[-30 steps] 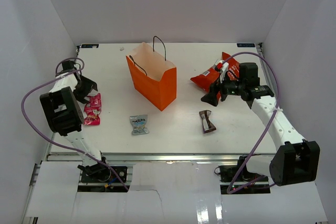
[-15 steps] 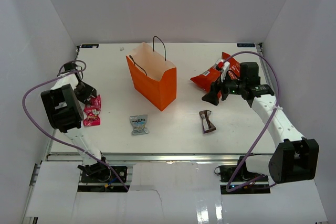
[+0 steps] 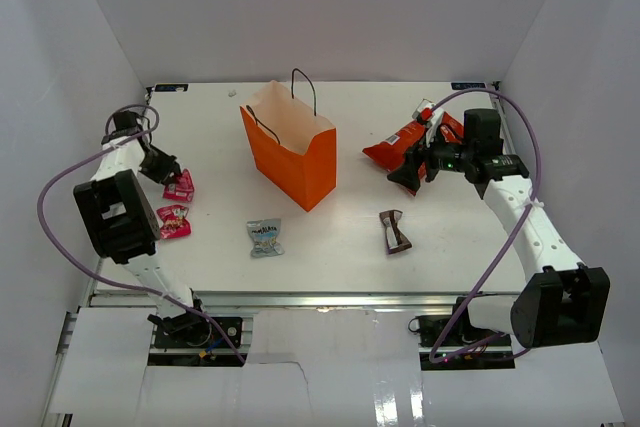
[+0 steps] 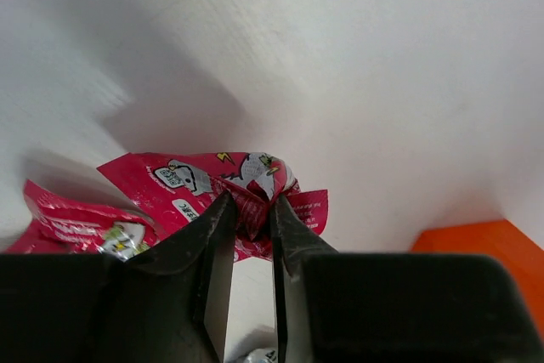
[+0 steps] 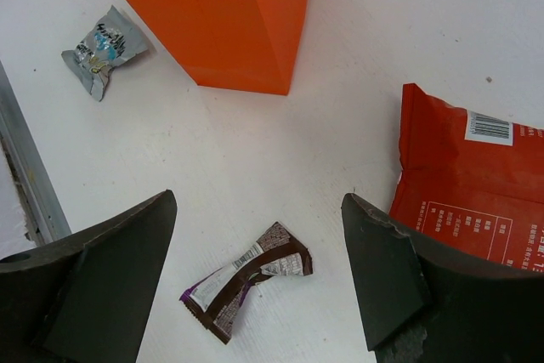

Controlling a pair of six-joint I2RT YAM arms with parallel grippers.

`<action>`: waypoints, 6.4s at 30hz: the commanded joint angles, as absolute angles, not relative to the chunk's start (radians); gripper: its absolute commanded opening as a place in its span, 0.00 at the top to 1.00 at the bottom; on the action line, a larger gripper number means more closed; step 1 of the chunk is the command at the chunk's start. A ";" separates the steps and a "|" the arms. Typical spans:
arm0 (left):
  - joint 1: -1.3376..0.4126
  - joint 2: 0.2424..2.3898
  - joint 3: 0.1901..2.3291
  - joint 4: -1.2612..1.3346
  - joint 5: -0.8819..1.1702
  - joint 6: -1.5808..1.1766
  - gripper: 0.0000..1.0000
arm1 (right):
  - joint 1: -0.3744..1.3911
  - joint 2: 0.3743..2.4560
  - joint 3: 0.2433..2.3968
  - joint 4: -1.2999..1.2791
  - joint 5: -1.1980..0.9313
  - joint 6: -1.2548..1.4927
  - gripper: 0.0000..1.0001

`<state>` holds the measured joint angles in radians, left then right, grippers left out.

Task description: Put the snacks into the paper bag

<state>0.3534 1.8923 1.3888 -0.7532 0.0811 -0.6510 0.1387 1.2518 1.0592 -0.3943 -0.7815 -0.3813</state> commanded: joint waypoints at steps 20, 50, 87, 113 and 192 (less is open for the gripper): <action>0.025 1.485 1.788 -0.529 0.365 -0.874 0.96 | 0.132 1.287 1.163 -0.429 -0.815 -0.413 0.16; -0.258 1.539 1.770 -0.617 0.276 -0.876 0.62 | 0.132 1.226 1.089 -0.422 -0.810 -0.425 0.16; 0.297 1.218 0.791 -0.611 -0.075 -0.850 0.02 | 0.130 1.235 0.930 -0.347 -0.808 -0.371 0.15; 0.394 1.638 0.894 -0.600 -0.104 -0.738 0.34 | 0.124 1.233 0.982 -0.371 -0.804 -0.362 0.15; -0.333 1.125 1.553 -0.439 -0.070 -0.520 0.04 | 0.369 1.290 0.934 -0.543 -0.218 -0.227 0.17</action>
<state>-0.3294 1.2362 1.6676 -0.4511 0.0677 -0.6159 0.3183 1.2903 0.9619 -0.5350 -0.4496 -0.3157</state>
